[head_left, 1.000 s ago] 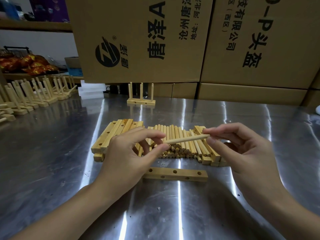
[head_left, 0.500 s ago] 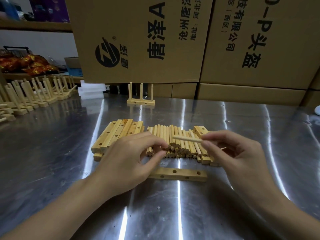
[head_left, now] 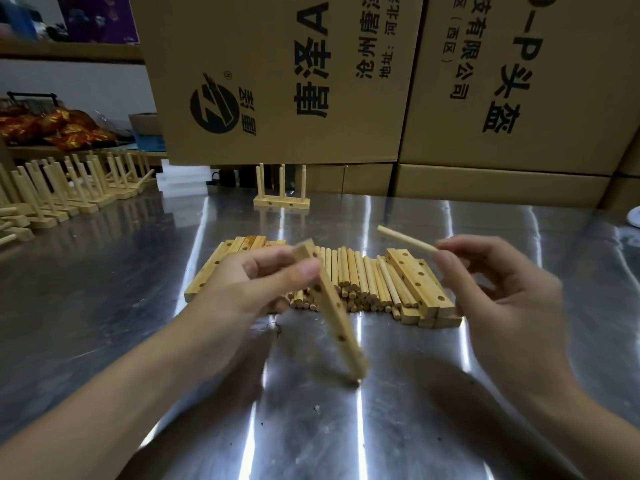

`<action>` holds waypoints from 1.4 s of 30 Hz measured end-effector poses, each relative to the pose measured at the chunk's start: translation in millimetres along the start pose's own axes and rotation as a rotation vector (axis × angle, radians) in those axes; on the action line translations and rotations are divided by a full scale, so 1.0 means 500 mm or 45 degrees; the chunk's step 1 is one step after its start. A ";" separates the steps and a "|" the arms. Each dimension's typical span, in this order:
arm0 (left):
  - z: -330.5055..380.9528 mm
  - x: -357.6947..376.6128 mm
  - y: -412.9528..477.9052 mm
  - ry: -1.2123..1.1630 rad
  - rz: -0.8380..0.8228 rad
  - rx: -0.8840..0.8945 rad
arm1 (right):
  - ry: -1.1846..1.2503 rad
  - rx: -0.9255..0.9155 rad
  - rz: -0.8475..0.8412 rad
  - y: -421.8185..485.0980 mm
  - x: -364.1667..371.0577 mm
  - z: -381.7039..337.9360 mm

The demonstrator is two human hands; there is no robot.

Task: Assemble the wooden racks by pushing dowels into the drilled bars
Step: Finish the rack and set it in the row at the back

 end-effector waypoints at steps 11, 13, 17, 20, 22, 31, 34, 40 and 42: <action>-0.020 0.042 0.001 -0.547 -0.203 -0.222 | -0.423 -0.534 -0.231 -0.026 0.034 -0.062; -0.018 0.044 0.000 -0.528 -0.215 -0.215 | -0.454 -0.554 -0.257 -0.028 0.035 -0.059; -0.014 0.038 -0.002 -0.463 -0.189 -0.203 | -0.485 -0.584 -0.244 -0.026 0.032 -0.061; -0.012 0.035 -0.004 -0.420 -0.189 -0.187 | -0.478 -0.589 -0.239 -0.025 0.032 -0.064; -0.012 0.035 -0.005 -0.404 -0.186 -0.189 | -0.497 -0.608 -0.253 -0.026 0.033 -0.067; -0.009 0.039 -0.009 -0.305 -0.216 -0.180 | -0.524 -0.620 -0.226 -0.029 0.034 -0.070; -0.007 0.039 -0.010 -0.341 -0.209 -0.177 | -0.532 -0.569 -0.212 -0.026 0.032 -0.067; -0.007 0.037 -0.013 -0.308 -0.188 -0.169 | -0.528 -0.397 -0.229 -0.025 0.039 -0.070; -0.008 0.038 -0.015 -0.282 -0.195 -0.155 | -0.558 -0.367 -0.244 -0.024 0.039 -0.070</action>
Point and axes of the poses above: each hand's wrist, its own y-axis towards the middle knuckle, its own x-axis out of the palm, z = x × y, the point moved 4 cm from there along y, towards the middle knuckle, and after that the axes turned 10 degrees about y, right-handed, at the moved point
